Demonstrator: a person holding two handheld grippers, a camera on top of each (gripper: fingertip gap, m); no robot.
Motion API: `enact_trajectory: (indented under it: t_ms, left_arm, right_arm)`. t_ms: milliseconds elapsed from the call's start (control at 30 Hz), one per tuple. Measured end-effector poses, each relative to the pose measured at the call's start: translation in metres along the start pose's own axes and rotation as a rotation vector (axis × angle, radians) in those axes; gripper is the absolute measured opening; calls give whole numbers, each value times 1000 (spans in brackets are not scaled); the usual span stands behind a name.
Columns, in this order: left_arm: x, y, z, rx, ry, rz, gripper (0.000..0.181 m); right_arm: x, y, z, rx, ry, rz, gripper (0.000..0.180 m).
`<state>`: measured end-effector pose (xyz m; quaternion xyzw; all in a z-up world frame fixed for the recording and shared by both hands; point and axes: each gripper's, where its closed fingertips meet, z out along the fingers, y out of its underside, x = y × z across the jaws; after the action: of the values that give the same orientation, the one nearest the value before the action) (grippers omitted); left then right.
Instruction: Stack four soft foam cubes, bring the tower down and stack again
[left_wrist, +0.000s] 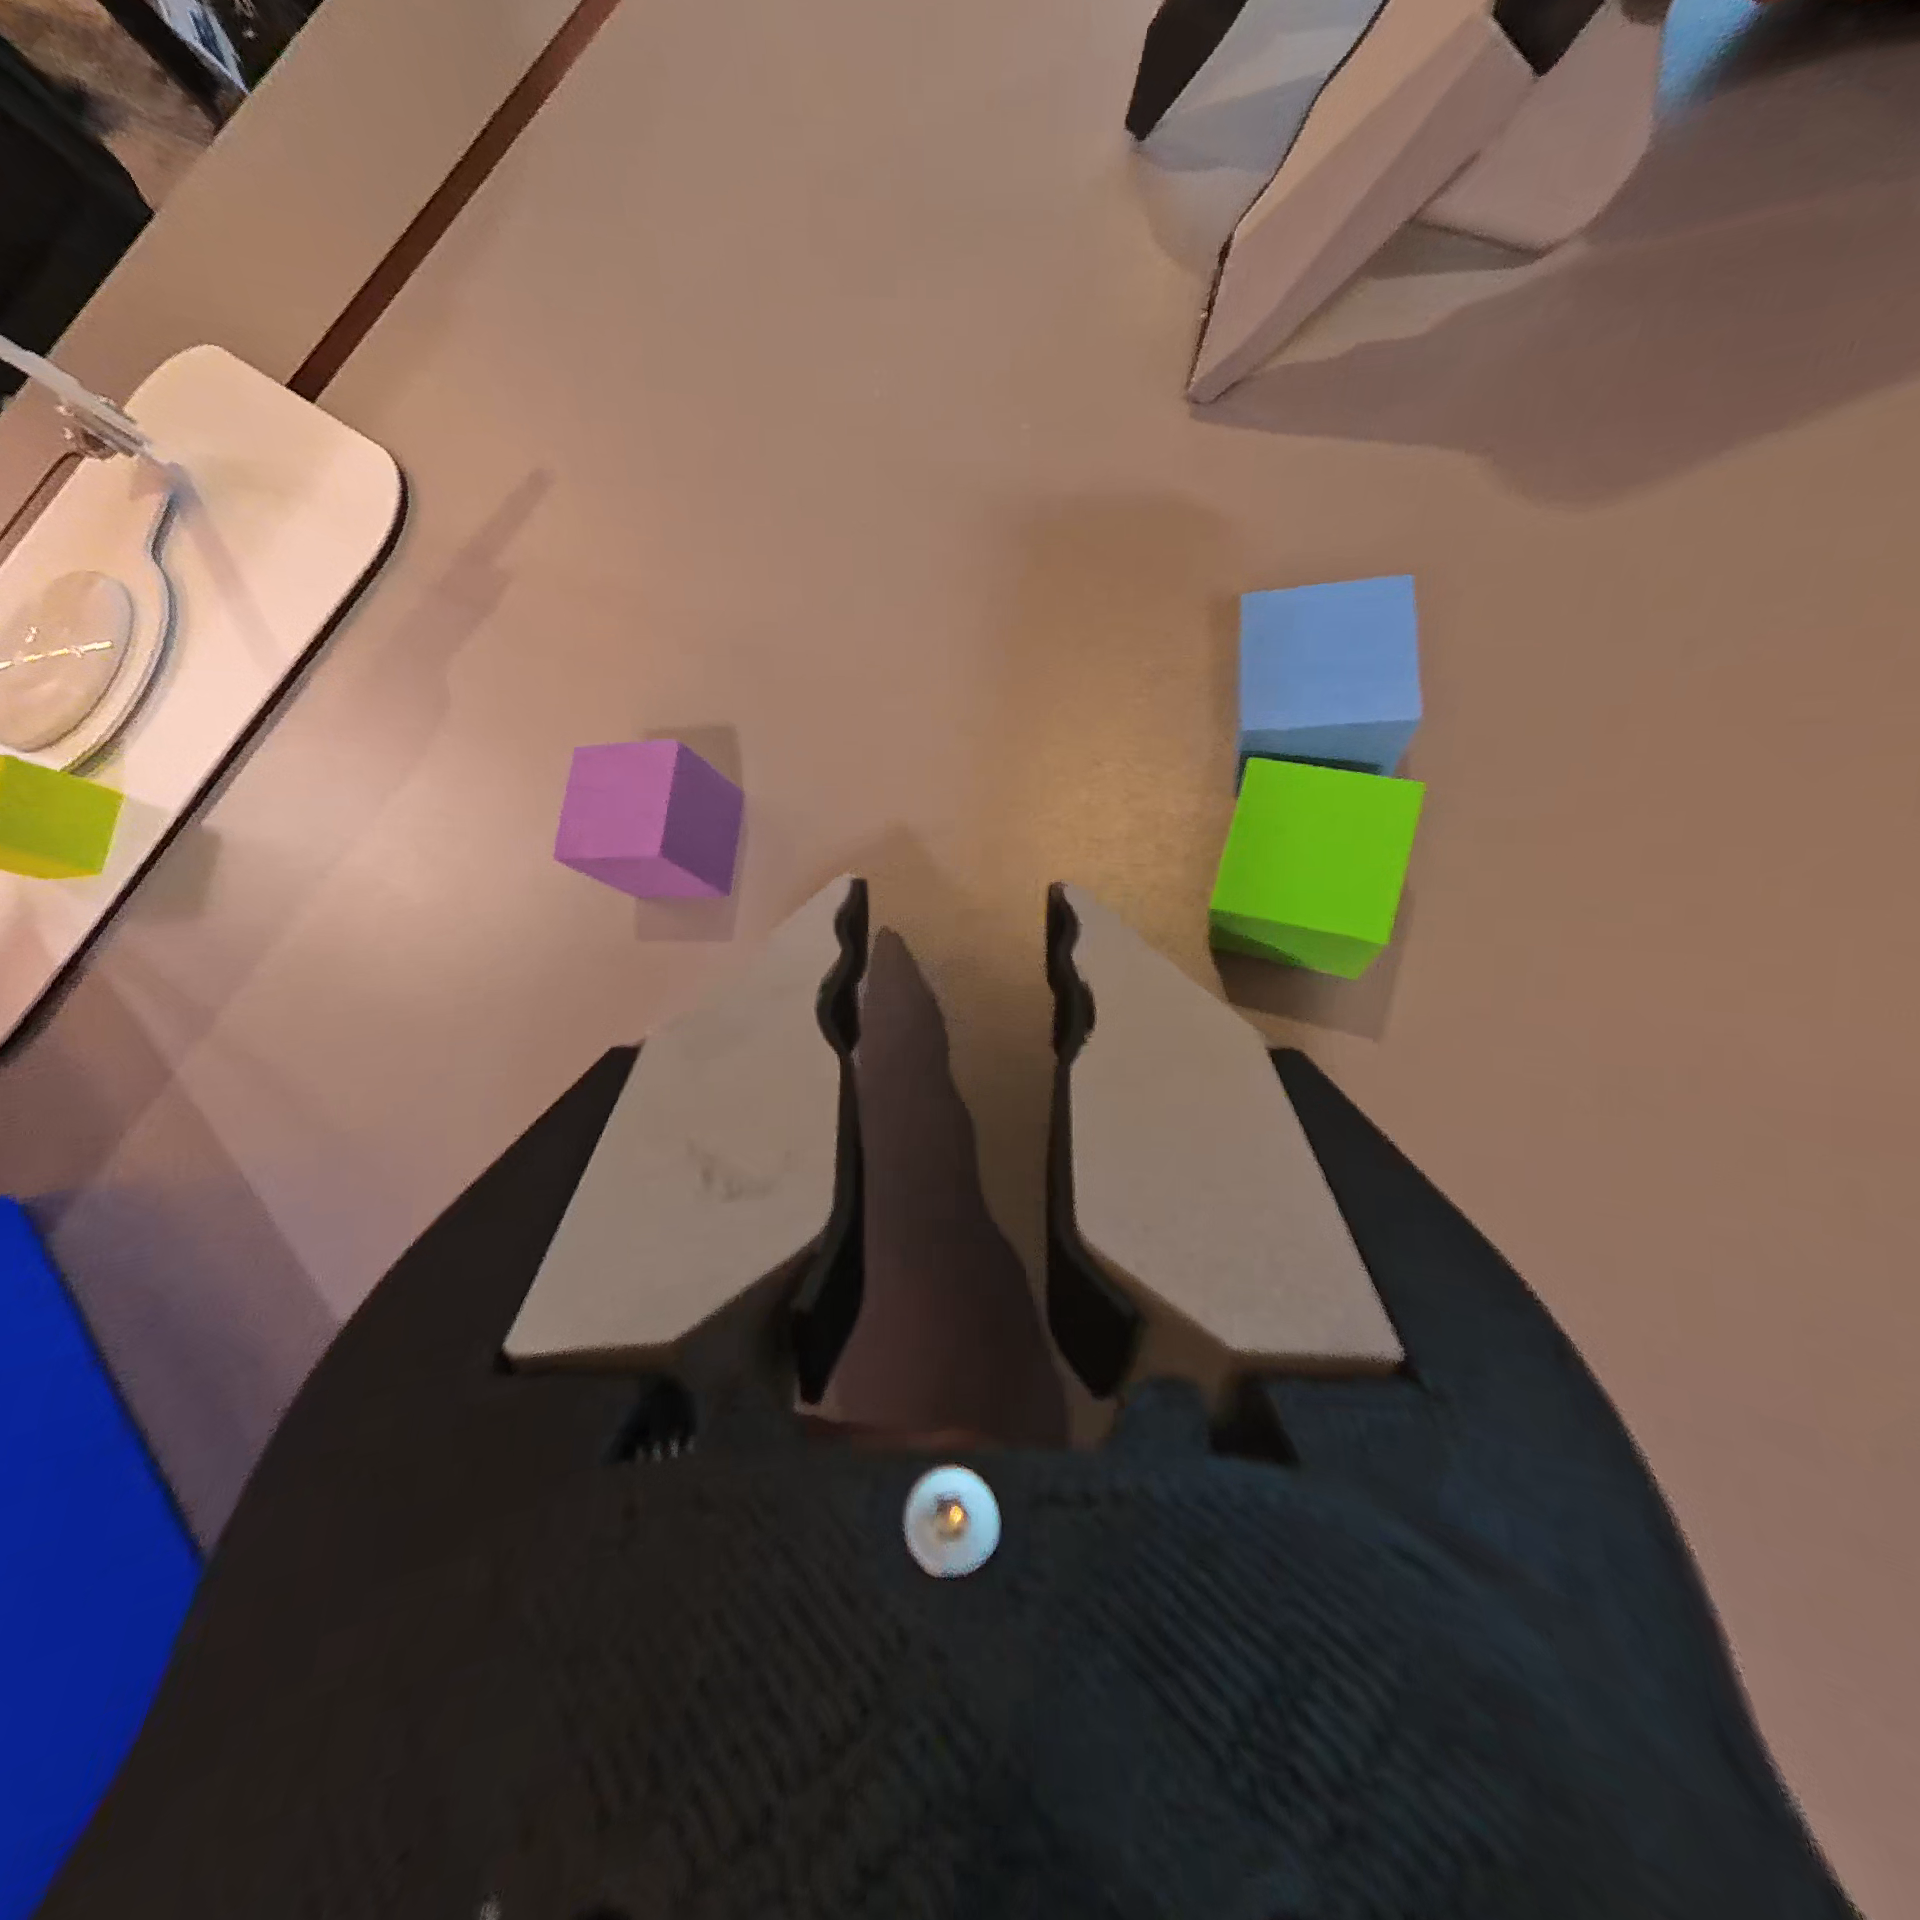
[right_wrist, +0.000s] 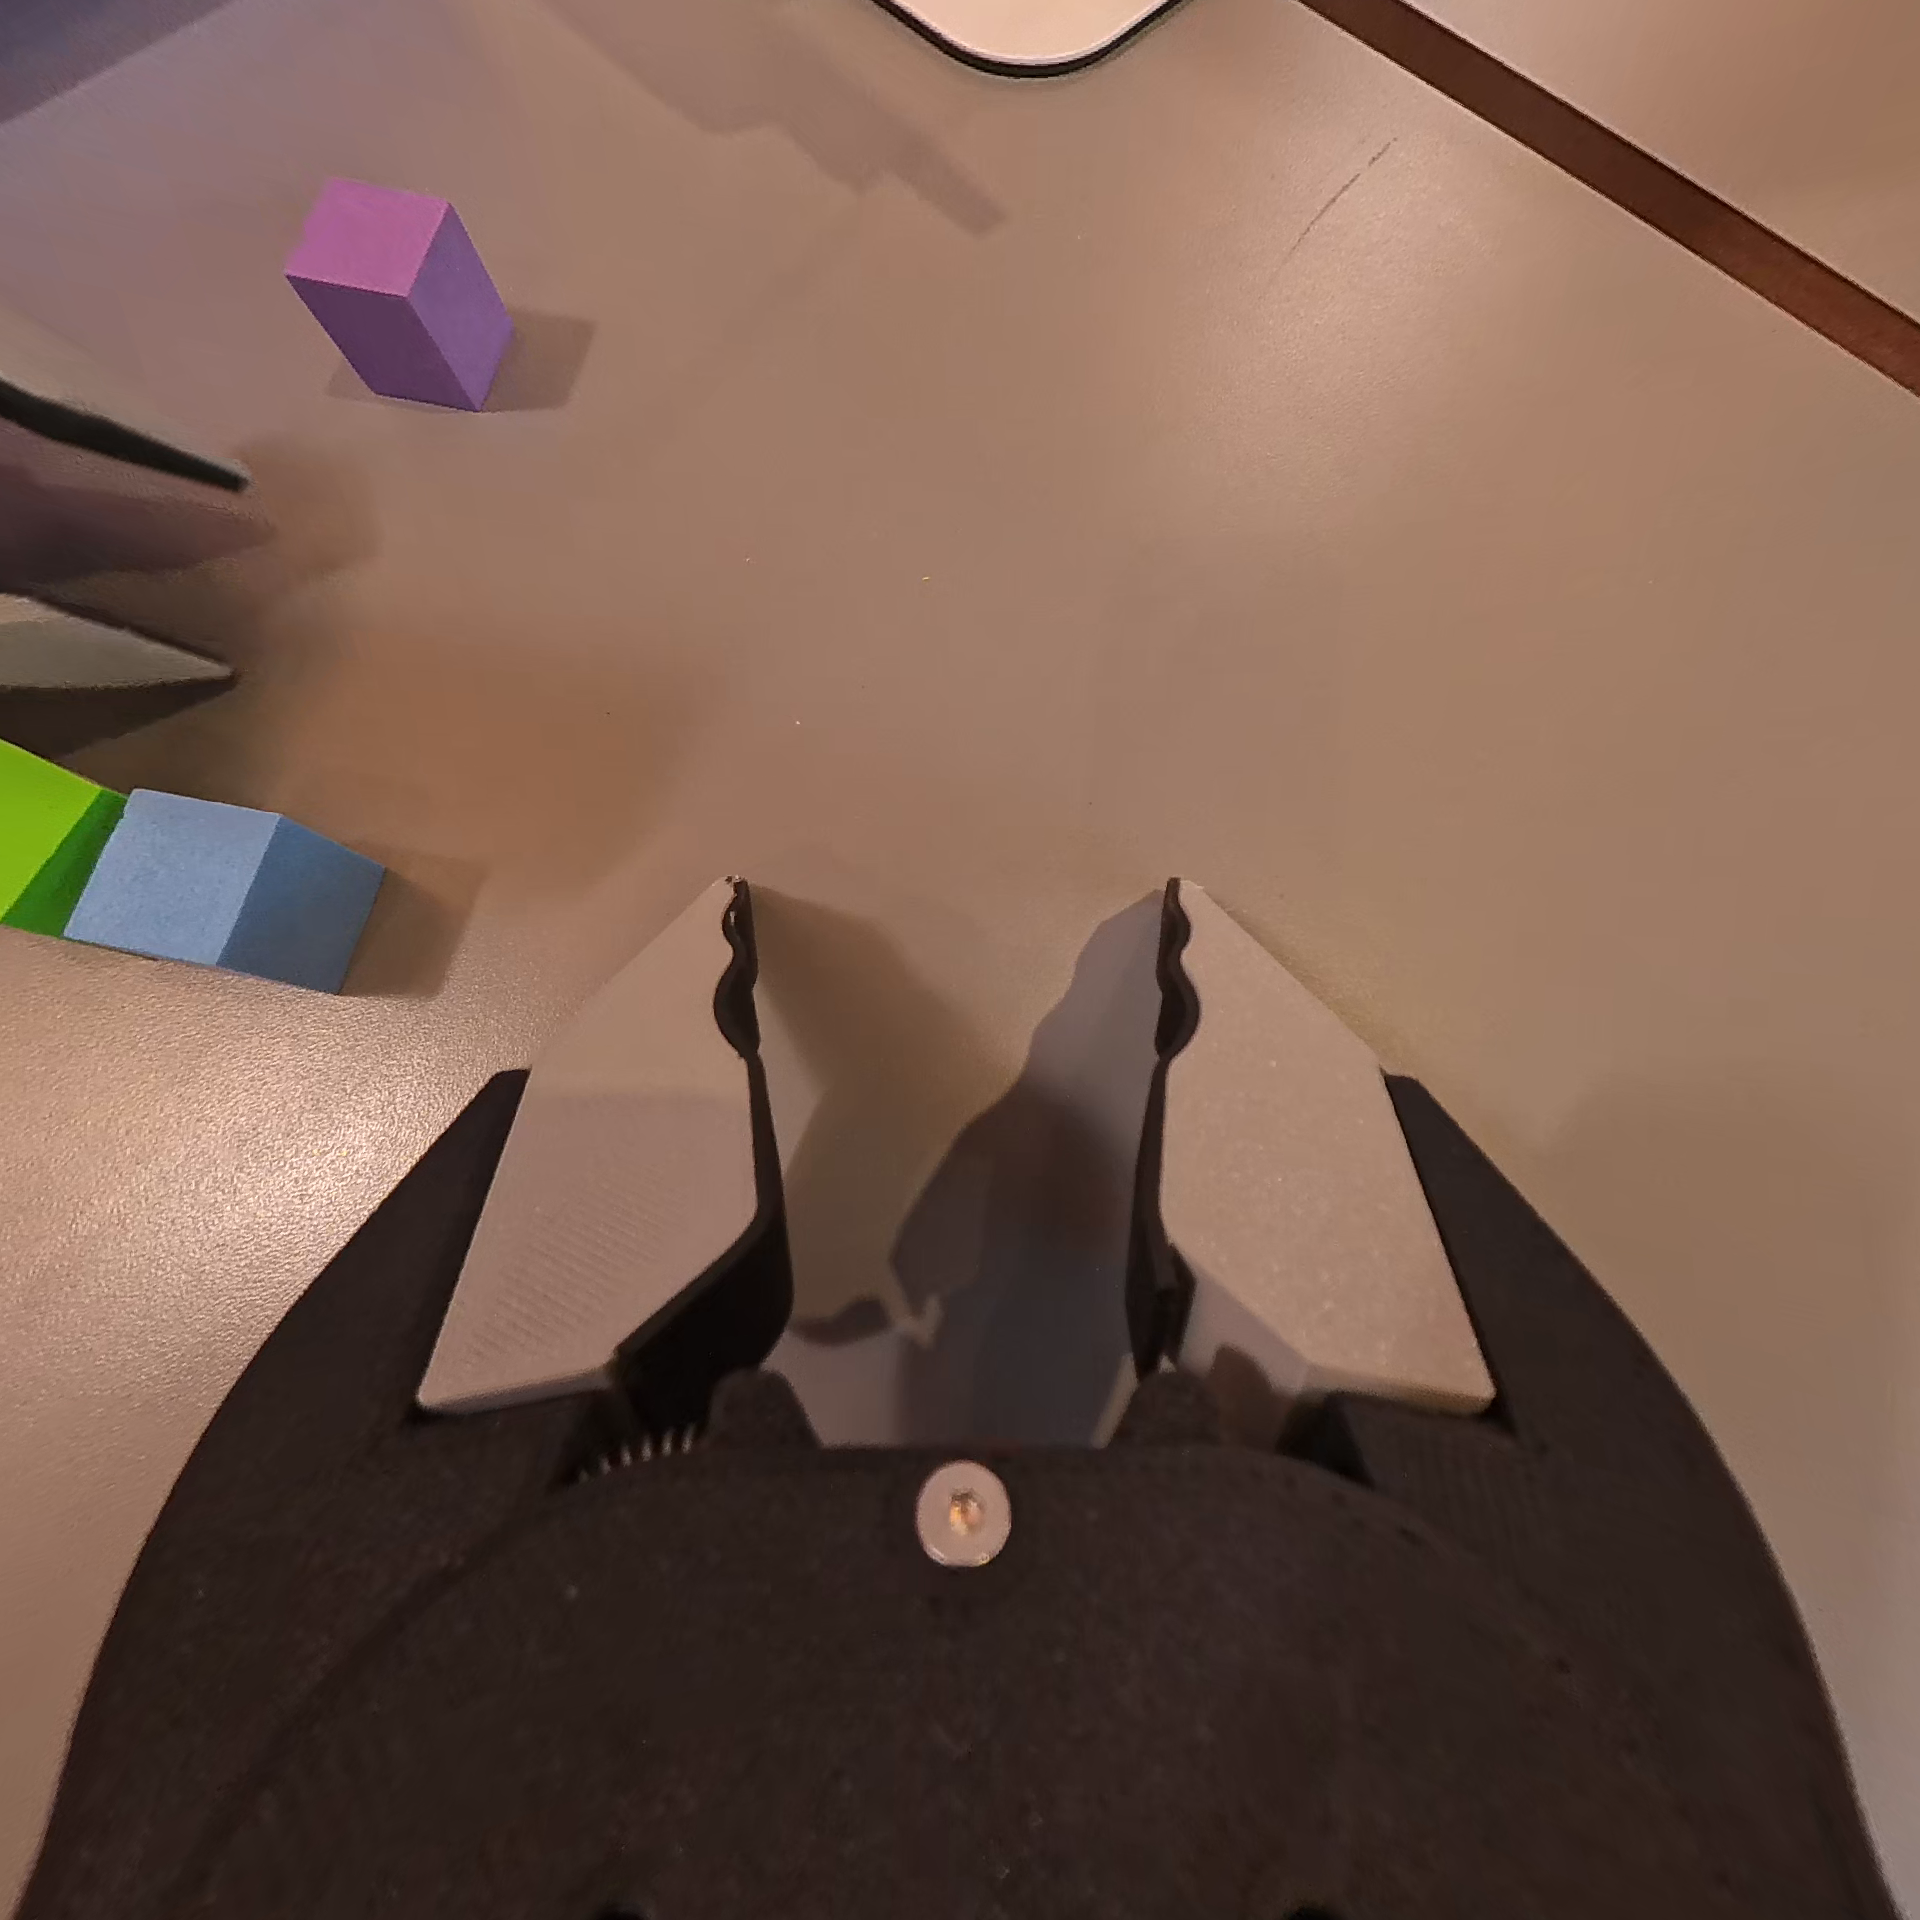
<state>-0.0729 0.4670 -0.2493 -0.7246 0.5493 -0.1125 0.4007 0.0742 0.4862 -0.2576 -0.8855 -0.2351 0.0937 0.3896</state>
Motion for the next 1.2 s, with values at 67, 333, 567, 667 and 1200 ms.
enact_trajectory:
  t_ms: [67,333,567,667,1200]
  left_arm:
    - [-1,-1,-4,2,-4,-6,34]
    - [3,2,-3,-16,8,16,34]
    - [2,4,-4,-23,10,19,33]
    - [6,5,-6,-24,43,20,36]
    - [60,-6,-13,21,323,35,50]
  right_arm:
    - [0,0,0,0,0,0,76]
    - [0,0,0,0,0,0,76]
    - [0,0,0,0,0,0,76]
    - [0,0,0,0,0,0,76]
    - [0,0,1,0,0,0,76]
